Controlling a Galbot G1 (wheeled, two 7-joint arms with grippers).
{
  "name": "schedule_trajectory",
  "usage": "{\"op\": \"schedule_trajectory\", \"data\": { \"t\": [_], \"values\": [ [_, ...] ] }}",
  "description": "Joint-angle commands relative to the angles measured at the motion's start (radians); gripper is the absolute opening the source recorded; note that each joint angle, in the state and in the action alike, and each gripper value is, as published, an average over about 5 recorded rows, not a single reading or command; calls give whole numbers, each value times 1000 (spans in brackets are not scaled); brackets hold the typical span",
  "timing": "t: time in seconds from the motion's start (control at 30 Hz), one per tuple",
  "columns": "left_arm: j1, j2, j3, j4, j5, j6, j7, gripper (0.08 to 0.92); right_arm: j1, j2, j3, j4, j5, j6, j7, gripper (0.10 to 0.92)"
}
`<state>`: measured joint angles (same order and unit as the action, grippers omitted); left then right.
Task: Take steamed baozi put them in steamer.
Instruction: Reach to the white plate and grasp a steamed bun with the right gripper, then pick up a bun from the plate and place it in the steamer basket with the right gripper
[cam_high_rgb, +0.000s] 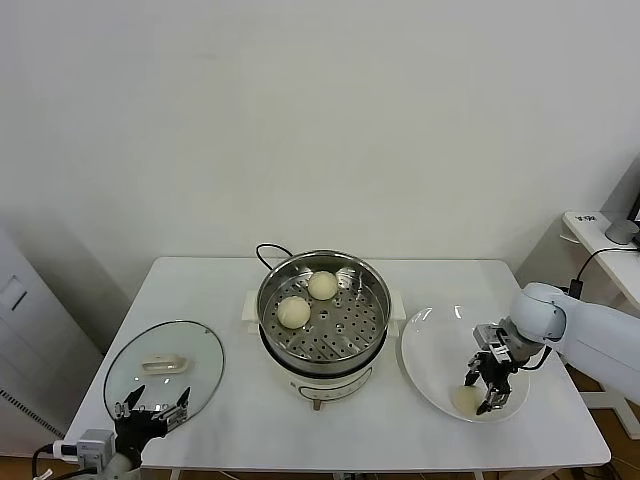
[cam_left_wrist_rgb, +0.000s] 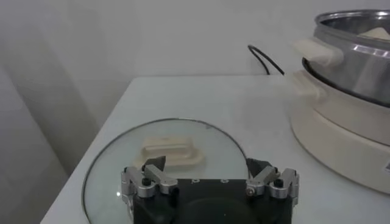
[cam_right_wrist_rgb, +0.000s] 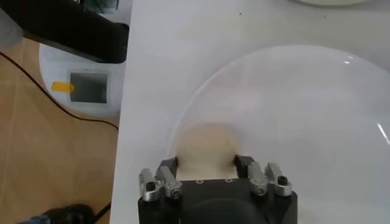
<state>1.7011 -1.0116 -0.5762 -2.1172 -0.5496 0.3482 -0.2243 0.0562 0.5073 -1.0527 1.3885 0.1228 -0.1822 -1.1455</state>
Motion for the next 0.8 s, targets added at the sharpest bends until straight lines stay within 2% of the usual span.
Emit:
{"op": "schedule_trajectory", "data": {
  "t": [0.03,0.33,0.53,0.8],
  "values": [
    [1,-1,1,-4,-1,2,-1,823,-33,2,29,-9,-6,-6,10,489],
    [-1,-1,6,-6,0,6,-3,823,75,-15,-20,38,36,2,-10,428],
    [-9,4,8,-6,-1,8,-6,823,452,-21,-226,87,142,35,-57,424],
    [-10,7,12,-3,-5,9,-7,823,724,117,-261,22,234,147,-124,424]
  ]
}}
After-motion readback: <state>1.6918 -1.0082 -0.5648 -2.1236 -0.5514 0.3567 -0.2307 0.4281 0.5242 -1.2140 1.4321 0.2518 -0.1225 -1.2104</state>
